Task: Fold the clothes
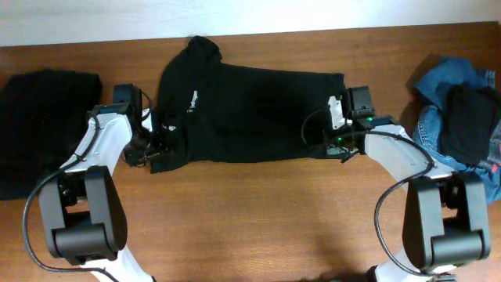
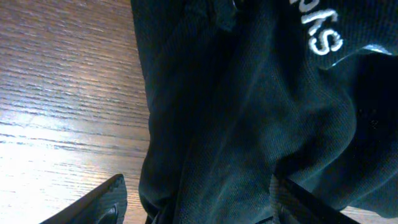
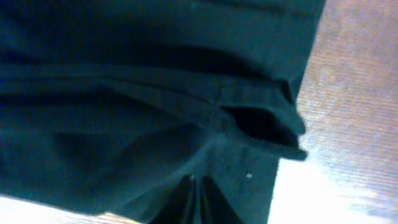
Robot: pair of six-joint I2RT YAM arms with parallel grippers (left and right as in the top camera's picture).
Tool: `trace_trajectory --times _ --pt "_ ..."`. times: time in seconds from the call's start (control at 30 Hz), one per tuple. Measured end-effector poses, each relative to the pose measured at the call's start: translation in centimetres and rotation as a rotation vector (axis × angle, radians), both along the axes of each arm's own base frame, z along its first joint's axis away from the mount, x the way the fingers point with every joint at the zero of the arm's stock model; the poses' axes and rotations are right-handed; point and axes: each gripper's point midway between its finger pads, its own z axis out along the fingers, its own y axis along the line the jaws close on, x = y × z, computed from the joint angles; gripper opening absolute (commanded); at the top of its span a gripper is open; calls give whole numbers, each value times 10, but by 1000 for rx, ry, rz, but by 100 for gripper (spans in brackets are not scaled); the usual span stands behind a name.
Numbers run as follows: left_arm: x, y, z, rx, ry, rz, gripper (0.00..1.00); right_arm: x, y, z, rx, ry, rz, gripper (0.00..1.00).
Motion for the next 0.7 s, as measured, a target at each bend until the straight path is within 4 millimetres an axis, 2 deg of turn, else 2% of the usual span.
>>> trace_trajectory --times 0.27,0.7 --pt "7 0 0 2 -31 0 73 -3 0 -18 -4 43 0 4" --pt "7 1 -4 5 -37 0 72 -5 0 -26 -6 63 0 4"
